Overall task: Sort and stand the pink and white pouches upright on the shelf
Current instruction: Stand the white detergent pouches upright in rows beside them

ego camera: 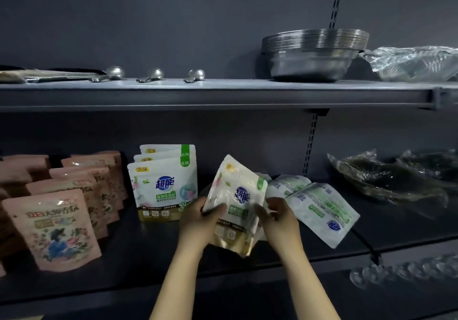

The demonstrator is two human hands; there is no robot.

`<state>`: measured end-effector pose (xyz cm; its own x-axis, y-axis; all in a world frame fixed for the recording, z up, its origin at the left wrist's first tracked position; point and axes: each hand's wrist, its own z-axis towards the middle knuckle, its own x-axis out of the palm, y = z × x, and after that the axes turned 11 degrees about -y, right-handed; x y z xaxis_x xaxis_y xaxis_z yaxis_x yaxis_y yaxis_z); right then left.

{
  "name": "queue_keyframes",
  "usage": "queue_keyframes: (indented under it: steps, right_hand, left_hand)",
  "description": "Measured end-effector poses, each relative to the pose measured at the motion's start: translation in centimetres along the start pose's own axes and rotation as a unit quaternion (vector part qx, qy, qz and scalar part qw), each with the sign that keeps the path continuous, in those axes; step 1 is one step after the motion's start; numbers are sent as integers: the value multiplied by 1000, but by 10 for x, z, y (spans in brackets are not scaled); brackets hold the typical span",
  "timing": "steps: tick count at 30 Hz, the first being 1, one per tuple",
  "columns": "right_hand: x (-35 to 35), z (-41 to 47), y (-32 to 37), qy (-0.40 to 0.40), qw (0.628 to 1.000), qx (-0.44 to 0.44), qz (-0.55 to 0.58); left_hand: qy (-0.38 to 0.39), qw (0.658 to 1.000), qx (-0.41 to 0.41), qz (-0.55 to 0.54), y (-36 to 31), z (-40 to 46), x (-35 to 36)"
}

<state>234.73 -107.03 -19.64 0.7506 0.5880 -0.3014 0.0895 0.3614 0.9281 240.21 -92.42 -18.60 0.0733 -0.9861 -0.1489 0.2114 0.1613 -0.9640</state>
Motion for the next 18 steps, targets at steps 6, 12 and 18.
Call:
queue_keyframes:
  steps: [6,12,18]
  right_hand:
    - [-1,-4,25,91,980,55,166]
    - [-2,-19,51,287,894,63,338]
    - [23,-29,56,280,900,54,331]
  left_hand:
    - [-42,988,15,-150,-38,-6,-26]
    - [-45,964,-46,-259,-46,-11,-58]
    - [-70,977,-48,-197,-33,-15,-86]
